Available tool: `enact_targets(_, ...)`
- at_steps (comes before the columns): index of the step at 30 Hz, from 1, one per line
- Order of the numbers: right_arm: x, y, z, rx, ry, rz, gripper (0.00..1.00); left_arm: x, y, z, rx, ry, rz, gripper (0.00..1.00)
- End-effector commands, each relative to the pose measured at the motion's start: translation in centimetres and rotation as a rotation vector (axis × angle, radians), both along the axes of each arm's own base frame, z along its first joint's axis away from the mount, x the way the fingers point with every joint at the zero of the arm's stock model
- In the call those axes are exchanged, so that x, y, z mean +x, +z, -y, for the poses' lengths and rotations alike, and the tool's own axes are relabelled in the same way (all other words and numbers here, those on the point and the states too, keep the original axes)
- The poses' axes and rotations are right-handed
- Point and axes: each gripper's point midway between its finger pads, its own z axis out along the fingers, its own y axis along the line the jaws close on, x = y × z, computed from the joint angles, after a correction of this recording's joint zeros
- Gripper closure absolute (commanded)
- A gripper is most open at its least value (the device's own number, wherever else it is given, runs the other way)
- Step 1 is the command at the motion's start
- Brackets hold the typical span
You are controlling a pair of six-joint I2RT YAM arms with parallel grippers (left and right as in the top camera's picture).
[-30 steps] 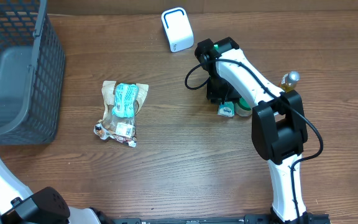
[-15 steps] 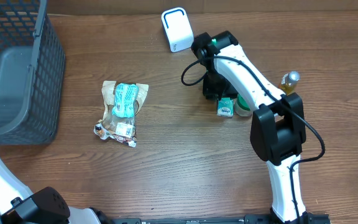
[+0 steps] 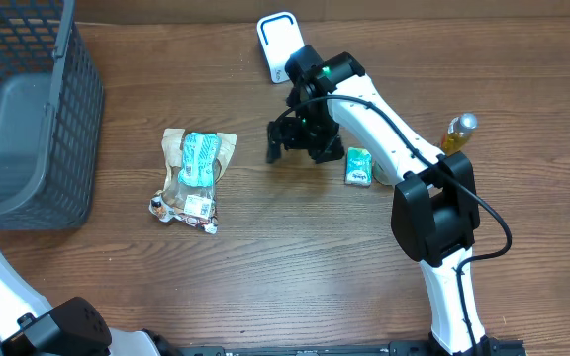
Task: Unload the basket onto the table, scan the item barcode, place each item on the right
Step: 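Open the right gripper and move it left over the mint-green tissue pack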
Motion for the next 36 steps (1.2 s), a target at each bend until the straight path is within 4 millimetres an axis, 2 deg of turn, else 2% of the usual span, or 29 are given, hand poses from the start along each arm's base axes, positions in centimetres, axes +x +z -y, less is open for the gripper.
enact_targets(1,-0.5,3.3,-3.2,0.208,0.035,-0.017,0.0,0.2,0.5,0.0,0.014,-0.019,0.004,0.0)
enact_targets(4,-0.7,3.9,-4.4,0.271,0.05,-0.022,0.0,0.2,0.5,0.0,0.014,-0.019,0.004,0.0)
enact_targets(10,-0.8,3.9,-6.0,0.267,-0.003,-0.027,0.01,0.2,0.5,0.0,0.014,-0.019,0.004,0.01)
enact_targets(23,-1.9,2.7,-11.8,0.217,-0.068,0.067,0.25,0.2,0.5,0.0,0.014,-0.019,0.004,0.0)
enact_targets(28,-2.1,2.3,-13.5,0.185,-0.129,0.116,0.26,0.2,0.5,0.0,0.014,-0.019,0.004,0.0)
enact_targets(31,-2.0,1.8,-14.3,0.179,-0.172,0.142,0.27,0.2,0.5,0.0,0.014,-0.019,0.004,0.01)
enact_targets(36,-1.3,1.0,-14.6,0.156,-0.259,0.149,0.3,0.2,0.5,0.0,0.014,-0.019,0.004,0.0)
